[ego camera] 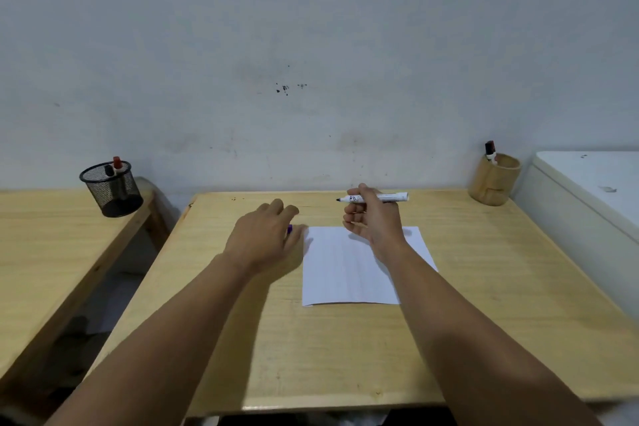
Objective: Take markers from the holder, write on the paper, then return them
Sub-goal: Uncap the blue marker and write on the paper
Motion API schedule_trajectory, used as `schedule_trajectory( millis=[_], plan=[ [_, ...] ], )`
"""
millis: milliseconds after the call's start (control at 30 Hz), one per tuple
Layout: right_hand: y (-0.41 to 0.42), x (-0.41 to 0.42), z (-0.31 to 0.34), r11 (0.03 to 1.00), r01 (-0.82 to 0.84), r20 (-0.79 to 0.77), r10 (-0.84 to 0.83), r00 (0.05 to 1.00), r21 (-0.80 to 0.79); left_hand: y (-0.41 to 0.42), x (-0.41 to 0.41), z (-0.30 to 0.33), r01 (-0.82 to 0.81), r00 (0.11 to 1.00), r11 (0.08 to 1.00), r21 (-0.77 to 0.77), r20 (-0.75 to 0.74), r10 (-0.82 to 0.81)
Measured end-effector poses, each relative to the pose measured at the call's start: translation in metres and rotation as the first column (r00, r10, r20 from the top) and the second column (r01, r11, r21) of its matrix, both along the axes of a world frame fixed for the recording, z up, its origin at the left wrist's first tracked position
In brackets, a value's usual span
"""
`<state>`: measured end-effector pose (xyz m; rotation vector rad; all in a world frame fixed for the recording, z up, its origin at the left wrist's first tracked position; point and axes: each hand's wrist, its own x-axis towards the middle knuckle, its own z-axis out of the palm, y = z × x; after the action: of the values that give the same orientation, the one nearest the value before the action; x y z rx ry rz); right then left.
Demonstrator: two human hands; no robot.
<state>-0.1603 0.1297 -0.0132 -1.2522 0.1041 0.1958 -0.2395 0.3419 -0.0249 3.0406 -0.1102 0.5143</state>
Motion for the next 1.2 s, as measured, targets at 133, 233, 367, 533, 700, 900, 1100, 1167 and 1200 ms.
schedule_trajectory(
  millis=[133,233,367,533,700,900,1100,1167,1200],
  plan=[
    [0.012,-0.013,-0.010,0.991,-0.018,0.029,0.022,0.999,-0.136,-0.016,-0.037,-0.024,0.070,0.995,0.997,-0.021,0.067,-0.068],
    [0.023,-0.018,-0.018,0.976,-0.039,0.085,0.059,0.995,-0.216,-0.018,-0.051,-0.037,0.024,0.999,0.996,-0.085,0.028,-0.021],
    [0.039,-0.018,-0.020,0.961,-0.022,0.126,0.059,0.990,-0.274,-0.019,-0.058,-0.036,-0.058,0.998,0.989,-0.134,-0.037,0.053],
    [0.055,-0.015,-0.022,0.937,-0.025,0.150,0.082,0.985,-0.347,-0.009,-0.058,-0.034,-0.098,0.982,0.983,-0.156,-0.177,0.070],
    [0.064,-0.015,-0.033,0.892,-0.008,0.194,0.107,0.975,-0.452,-0.003,-0.055,-0.036,-0.113,0.941,0.975,-0.194,-0.336,0.042],
    [0.066,-0.013,-0.050,0.841,0.023,0.237,0.126,0.963,-0.541,-0.001,-0.054,-0.040,-0.091,0.933,0.983,-0.162,-0.360,0.027],
    [0.064,-0.010,-0.057,0.884,0.052,0.205,0.050,0.978,-0.465,-0.001,-0.056,-0.041,-0.087,0.939,0.981,-0.172,-0.344,0.023],
    [0.064,-0.011,-0.057,0.891,0.056,0.190,0.034,0.981,-0.451,0.000,-0.056,-0.041,-0.080,0.938,0.981,-0.179,-0.347,0.013],
    [0.064,-0.011,-0.057,0.892,0.054,0.186,0.034,0.982,-0.449,0.001,-0.056,-0.041,-0.077,0.938,0.980,-0.182,-0.348,0.009]
  ],
)
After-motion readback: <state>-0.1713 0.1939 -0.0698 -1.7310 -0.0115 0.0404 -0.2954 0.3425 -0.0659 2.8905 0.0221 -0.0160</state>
